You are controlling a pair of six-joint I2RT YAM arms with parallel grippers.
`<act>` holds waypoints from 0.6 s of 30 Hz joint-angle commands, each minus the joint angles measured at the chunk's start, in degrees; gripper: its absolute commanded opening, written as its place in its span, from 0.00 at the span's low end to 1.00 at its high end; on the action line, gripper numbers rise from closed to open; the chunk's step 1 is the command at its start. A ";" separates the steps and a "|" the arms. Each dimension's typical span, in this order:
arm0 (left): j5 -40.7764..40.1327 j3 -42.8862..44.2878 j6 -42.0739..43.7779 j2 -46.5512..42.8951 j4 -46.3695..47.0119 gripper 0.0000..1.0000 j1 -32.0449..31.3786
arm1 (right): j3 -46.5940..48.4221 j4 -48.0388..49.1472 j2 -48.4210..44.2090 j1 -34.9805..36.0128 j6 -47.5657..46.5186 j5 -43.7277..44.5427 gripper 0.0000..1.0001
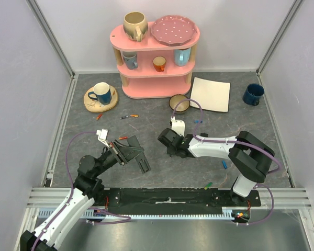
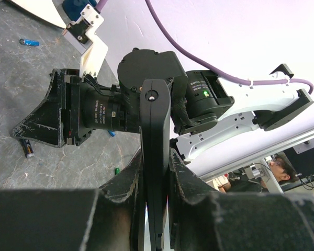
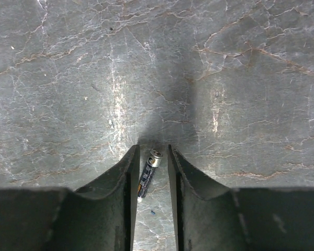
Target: Load the batteries into the remote control
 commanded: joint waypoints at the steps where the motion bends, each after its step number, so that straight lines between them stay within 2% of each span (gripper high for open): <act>1: 0.49 -9.89 1.68 0.01 2.19 0.02 0.30 | -0.35 -1.20 1.84 0.77 2.71 -0.84 0.33; 13: 0.22 -10.33 1.33 0.09 2.45 0.02 0.30 | 0.61 -1.29 1.58 1.03 -1.15 -0.49 0.14; 18: 0.22 -10.50 1.24 0.09 2.54 0.02 0.30 | 1.41 -1.73 2.28 1.03 -3.35 -0.93 0.13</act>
